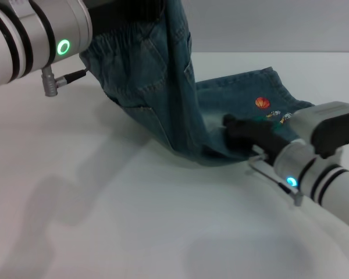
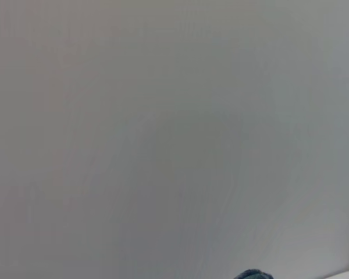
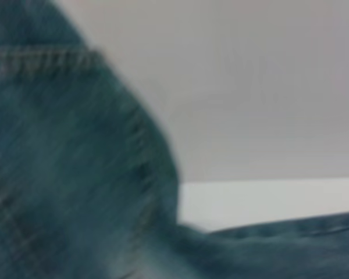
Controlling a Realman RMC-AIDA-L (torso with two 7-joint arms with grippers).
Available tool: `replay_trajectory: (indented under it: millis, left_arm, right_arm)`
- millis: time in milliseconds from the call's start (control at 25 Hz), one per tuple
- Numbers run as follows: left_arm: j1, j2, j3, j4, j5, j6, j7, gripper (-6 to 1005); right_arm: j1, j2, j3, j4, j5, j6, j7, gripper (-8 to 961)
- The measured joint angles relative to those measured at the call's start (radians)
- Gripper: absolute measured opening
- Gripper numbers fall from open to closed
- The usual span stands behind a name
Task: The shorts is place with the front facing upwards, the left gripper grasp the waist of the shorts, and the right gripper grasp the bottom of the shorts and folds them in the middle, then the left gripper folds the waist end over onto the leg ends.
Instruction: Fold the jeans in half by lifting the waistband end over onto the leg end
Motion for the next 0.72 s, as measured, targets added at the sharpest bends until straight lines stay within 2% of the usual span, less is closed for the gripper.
replay_trajectory:
  millis: [40,320,720]
  left_arm:
    - [0.0,0.0,0.0,-0.003,0.0,0.001,0.0,113]
    - [-0.008,-0.002,0.005,-0.02,-0.001,0.015,0.0,113]
    - [-0.016,-0.002,0.024,-0.02,-0.007,0.032,0.0,113]
  right_arm:
    - [0.032,0.002,-0.045,-0.015,0.0,0.0,0.04,0]
    - [0.104,0.003,-0.136,-0.022,0.0,0.001,0.113,0]
    - [0.151,0.006,-0.161,-0.004,0.0,0.009,0.115,0]
